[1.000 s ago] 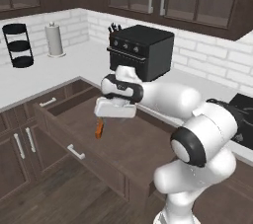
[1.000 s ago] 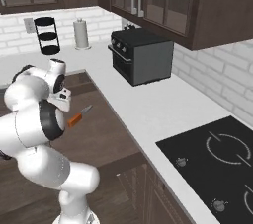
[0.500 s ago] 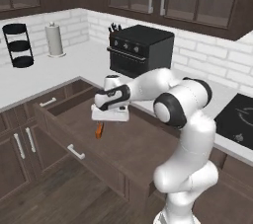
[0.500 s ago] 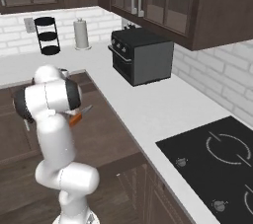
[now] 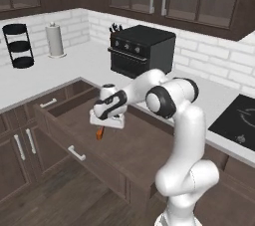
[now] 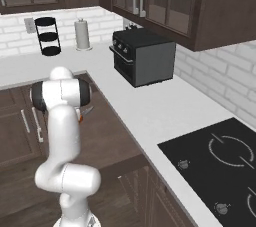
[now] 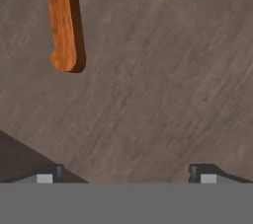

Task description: Pick up the knife from the drawer and place it on the cutting board. Then place the meat from the plate to the cutting board.

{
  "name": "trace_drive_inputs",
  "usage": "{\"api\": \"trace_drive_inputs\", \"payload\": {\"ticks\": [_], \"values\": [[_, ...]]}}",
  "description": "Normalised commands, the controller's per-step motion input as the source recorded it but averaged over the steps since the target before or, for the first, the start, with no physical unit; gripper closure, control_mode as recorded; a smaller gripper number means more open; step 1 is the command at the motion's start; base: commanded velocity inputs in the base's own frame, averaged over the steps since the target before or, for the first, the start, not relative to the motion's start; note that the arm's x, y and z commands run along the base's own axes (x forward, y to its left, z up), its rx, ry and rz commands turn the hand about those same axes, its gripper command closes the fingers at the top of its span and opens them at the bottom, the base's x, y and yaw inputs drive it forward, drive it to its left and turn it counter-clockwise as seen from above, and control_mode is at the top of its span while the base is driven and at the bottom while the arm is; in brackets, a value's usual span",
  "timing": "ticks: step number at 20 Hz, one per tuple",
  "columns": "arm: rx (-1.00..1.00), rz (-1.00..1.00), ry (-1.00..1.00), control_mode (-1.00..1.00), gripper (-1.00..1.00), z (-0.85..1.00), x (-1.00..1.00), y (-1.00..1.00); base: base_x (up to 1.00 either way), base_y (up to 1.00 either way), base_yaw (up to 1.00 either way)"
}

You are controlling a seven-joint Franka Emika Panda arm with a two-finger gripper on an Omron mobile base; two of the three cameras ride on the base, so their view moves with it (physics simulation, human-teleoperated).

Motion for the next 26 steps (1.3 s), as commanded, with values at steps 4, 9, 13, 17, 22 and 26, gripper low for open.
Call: {"api": "trace_drive_inputs", "payload": {"ticks": [4,9,13,17,22,26], "values": [[0.0,0.0,-0.17,-1.0,-1.0,-0.32,0.14,0.15,0.0,0.0,0.0],[0.0,0.0,-0.16,-1.0,-1.0,-0.44,0.13,0.0,0.0,0.0,0.0],[0.0,0.0,-0.14,-1.0,-1.0,-0.34,0.27,0.0,0.0,0.0,0.0],[0.0,0.0,-0.09,-1.0,-1.0,-0.17,0.24,0.0,0.0,0.0,0.0],[0.0,0.0,-0.03,-1.0,-1.0,-0.02,0.36,0.05,0.0,0.0,0.0],[0.0,0.0,0.0,-1.0,-1.0,0.0,0.43,0.13,0.0,0.0,0.0]]}}
